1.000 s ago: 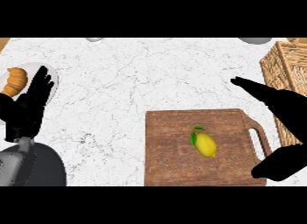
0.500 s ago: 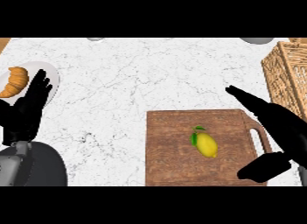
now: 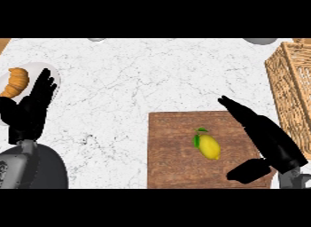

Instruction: Pick the lemon from the cutting board and place it in the basket

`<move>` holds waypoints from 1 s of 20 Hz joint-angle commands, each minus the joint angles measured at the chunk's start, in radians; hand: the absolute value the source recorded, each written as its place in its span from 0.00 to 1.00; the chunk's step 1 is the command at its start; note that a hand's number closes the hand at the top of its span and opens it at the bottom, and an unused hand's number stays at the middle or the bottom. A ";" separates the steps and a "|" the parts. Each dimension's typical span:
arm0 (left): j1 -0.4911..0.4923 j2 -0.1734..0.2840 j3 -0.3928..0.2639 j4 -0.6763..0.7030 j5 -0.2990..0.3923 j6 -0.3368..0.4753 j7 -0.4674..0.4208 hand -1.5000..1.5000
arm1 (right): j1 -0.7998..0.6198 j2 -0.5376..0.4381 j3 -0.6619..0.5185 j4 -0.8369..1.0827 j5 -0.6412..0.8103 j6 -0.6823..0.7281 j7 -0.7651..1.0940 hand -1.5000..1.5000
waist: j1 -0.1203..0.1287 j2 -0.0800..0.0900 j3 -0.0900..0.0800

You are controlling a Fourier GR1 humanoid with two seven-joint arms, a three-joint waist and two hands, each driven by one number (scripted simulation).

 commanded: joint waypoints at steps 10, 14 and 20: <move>-0.004 -0.020 0.052 -0.057 -0.038 -0.037 0.052 0.50 | 0.094 0.095 -0.003 0.032 0.142 -0.068 -0.155 0.00 | -0.001 -0.001 0.000; 0.001 -0.058 0.047 0.053 -0.060 -0.043 -0.059 0.50 | 0.059 0.130 0.029 0.014 0.176 -0.030 -0.091 0.00 | -0.002 0.000 -0.001; -0.037 -0.025 0.094 -0.003 -0.035 -0.078 0.036 0.50 | 0.005 0.188 0.017 0.122 0.229 -0.053 -0.093 0.00 | 0.000 0.000 0.000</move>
